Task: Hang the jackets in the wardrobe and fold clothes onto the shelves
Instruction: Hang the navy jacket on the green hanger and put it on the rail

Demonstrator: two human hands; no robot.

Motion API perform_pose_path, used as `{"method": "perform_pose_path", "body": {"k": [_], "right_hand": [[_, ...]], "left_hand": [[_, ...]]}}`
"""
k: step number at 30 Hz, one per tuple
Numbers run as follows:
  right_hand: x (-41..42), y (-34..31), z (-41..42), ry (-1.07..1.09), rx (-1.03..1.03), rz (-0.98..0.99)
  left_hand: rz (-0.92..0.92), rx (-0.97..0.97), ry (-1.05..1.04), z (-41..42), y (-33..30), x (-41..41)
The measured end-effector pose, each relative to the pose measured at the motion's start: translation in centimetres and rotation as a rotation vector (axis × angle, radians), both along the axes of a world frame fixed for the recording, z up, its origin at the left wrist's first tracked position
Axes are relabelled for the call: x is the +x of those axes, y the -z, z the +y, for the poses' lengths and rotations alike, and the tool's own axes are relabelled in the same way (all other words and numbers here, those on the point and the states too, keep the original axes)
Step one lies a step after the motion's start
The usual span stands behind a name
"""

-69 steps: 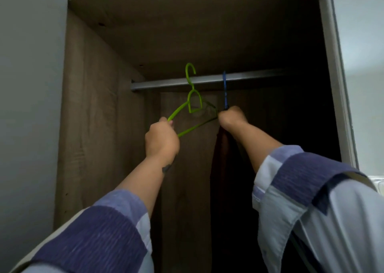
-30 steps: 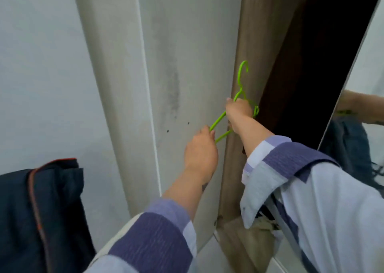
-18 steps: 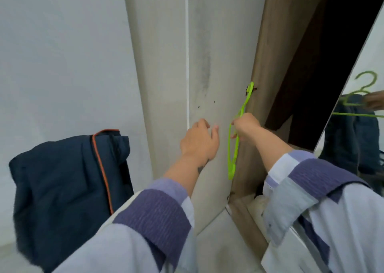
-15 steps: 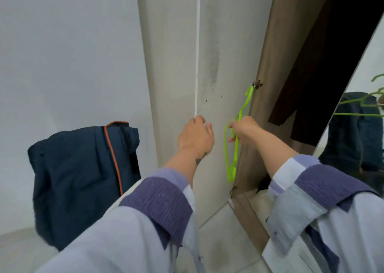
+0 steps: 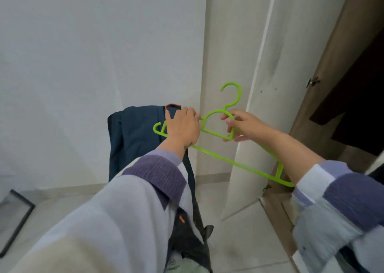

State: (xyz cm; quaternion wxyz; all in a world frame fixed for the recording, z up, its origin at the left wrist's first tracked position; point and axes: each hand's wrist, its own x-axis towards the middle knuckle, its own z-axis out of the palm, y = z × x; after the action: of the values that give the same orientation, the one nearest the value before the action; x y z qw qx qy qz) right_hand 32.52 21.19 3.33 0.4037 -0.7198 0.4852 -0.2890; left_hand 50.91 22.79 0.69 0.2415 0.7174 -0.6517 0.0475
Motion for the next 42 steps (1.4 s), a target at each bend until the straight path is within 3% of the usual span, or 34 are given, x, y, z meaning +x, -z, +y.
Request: {"method": "perform_pose_path", "body": {"k": [10,15,24,33,37,42], "right_hand": [[10.2,2.3,-6.8,0.254,-0.257,0.171],[13.4,4.4,-12.2,0.235,-0.26,0.186],[17.8,8.1,-24.9,0.22,-0.279,0.287],[20.2,11.1,-31.2,0.185,-0.343,0.368],[20.2,11.4,-31.5,0.18,-0.342,0.363],[19.9,10.6,-30.2,0.159,-0.354,0.307]], "left_hand": [[-0.106,0.05,-0.177,-2.5,0.8,5.6],[-0.074,0.137,-0.218,-7.1,1.1,8.8],[0.147,0.259,-0.39,-21.3,3.6,14.5],[0.068,0.586,-0.493,-30.8,6.0,15.8],[0.118,0.463,-0.624,-31.2,6.6,15.2],[0.261,0.177,-0.605,-29.5,4.1,14.5]]}}
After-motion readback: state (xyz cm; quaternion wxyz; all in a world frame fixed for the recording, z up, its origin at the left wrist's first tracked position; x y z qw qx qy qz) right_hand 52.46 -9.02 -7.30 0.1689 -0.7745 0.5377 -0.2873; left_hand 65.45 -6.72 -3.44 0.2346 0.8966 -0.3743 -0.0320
